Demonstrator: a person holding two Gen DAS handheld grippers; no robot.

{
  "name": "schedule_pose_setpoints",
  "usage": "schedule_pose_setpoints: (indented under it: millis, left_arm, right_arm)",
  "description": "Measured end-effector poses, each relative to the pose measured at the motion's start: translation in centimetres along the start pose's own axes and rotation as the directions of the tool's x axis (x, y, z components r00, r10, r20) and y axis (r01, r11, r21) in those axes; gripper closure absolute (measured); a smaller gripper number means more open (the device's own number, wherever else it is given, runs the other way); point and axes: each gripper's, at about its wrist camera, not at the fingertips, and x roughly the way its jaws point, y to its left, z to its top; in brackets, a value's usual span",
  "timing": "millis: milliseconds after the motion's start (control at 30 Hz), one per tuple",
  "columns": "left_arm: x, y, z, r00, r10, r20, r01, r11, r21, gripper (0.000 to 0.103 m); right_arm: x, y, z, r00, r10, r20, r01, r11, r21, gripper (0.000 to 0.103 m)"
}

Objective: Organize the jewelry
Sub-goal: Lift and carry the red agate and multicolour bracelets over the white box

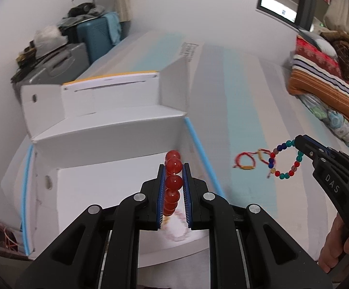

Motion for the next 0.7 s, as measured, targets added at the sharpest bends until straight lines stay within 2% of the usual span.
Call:
schedule_pose_setpoints:
  millis: [333, 700]
  left_arm:
    - [0.4, 7.6, -1.4, 0.998, 0.061, -0.035, -0.064, 0.994, -0.087, 0.09]
    - [1.8, 12.8, -2.9, 0.992, 0.099, -0.079, -0.109, 0.984, -0.143, 0.09]
  right_arm:
    - [1.3, 7.3, 0.3, 0.998, 0.066, -0.013, -0.067, 0.996, -0.065, 0.094]
    - [4.3, 13.9, -1.3, 0.99, 0.12, -0.071, -0.128, 0.984, -0.126, 0.094]
